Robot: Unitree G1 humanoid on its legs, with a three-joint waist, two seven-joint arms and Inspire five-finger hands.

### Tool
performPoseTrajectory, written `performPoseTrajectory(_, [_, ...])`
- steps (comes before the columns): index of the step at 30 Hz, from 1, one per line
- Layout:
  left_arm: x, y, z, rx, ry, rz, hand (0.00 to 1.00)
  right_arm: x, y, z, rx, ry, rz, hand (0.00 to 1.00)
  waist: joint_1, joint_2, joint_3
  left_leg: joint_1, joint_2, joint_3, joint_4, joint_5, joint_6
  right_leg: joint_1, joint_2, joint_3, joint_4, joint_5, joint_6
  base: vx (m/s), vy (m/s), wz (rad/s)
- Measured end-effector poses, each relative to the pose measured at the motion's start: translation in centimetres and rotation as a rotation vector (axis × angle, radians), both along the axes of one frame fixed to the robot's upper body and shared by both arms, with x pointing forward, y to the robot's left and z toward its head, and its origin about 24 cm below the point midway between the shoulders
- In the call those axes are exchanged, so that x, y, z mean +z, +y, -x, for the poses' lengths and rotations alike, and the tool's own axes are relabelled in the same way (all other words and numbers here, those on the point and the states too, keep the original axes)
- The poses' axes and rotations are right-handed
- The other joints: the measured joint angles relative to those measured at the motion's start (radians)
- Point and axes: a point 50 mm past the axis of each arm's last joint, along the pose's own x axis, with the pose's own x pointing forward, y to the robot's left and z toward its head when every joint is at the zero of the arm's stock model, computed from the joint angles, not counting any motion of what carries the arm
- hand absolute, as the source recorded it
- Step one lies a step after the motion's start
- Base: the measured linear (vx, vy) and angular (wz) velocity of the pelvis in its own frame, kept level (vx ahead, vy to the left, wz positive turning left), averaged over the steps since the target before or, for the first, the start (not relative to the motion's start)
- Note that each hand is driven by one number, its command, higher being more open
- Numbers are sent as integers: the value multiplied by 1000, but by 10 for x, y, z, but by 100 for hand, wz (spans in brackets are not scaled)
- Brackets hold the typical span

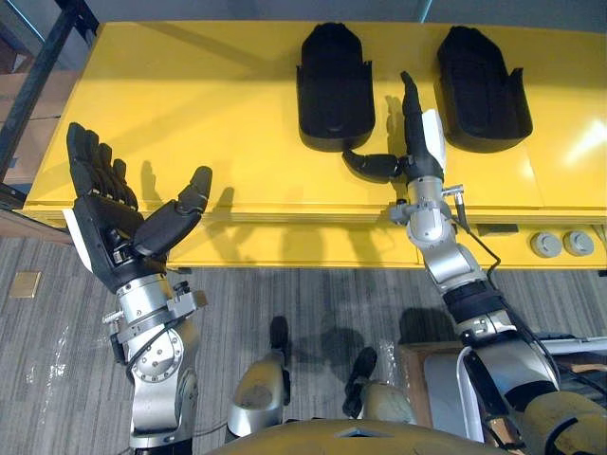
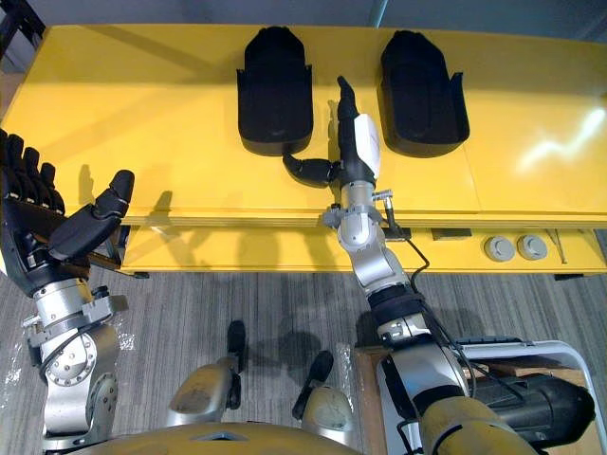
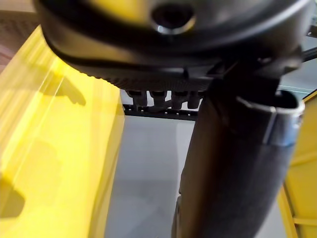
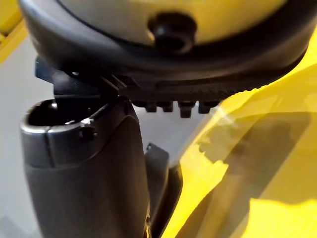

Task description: Walk over and take three plastic housings, then place them on the shelf

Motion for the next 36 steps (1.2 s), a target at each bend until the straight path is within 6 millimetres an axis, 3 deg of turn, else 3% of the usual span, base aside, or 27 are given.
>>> performPoseTrajectory(7, [4, -8, -4, -31, -22, -7, 100, 19, 1, -11, -30, -54, -33, 100, -2, 20, 44, -8, 0, -8, 0, 7, 0, -11, -3, -6, 14, -5, -6, -11, 3, 2])
performPoseTrajectory(15, [7, -9, -7, -30, -38, -4, 100, 21, -3, -13, -41, -63, -103, 100, -1, 32, 55, -19, 4, -21, 0, 16, -6, -25, -4, -16, 36, -17, -14, -18, -5, 5])
performPoseTrajectory(18, [7, -9, -5, -29, -35, -3, 100, 13, 0, 5, -12, -90, -136, 100, 3, 32, 55, -17, 4, -21, 0, 18, -4, -23, -3, -16, 36, -16, -12, 16, -9, -1])
performPoseTrajectory(21, [4, -9, 2, -24, -20, -3, 100, -10, 11, 43, 40, -81, -228, 100, -2, 31, 55, 6, 4, -2, 0, 12, -3, -10, -3, -1, 34, -15, -11, 61, -20, -17])
performPoseTrajectory(22, [3, -9, 5, -20, -12, -4, 100, -22, 15, 60, 59, -60, -262, 100, -9, 29, 55, 27, 5, 14, 0, 2, -4, 4, -3, 12, 32, -15, -11, 62, -13, -31])
performPoseTrajectory(25, [1, -8, 7, -16, -1, -5, 100, -31, 19, 77, 97, -30, -265, 100, -35, 17, 48, 53, 7, 32, -1, -12, -7, 24, -1, 27, 19, -15, -9, 29, -6, -27])
performPoseTrajectory(28, [2, -12, 5, -57, 4, -28, 100, -28, 22, 81, 173, -39, -226, 100, -60, -15, 23, 73, 17, 57, -1, -25, -17, 36, 9, 46, 6, -11, -5, -5, -19, -24])
performPoseTrajectory(31, [1, -15, 4, -101, 13, -61, 100, -16, 28, 79, 248, -93, -70, 100, -55, -33, -15, 92, 25, 57, -1, -25, -18, 60, 20, 45, -5, -10, -3, 13, -39, -3])
performPoseTrajectory(34, [-1, -15, 5, -107, 26, -69, 100, 0, 38, 72, 326, -161, 88, 100, -52, -35, -38, 108, 25, 47, -1, -25, -18, 88, 23, 39, -18, -9, -3, 11, -22, 8])
performPoseTrajectory(36, [-5, -14, 7, -103, 55, -100, 100, 11, 42, 63, 378, -192, 186, 100, -29, -34, -61, 119, 25, 41, -1, -26, -21, 108, 26, 33, -30, -9, -2, -5, -12, 9])
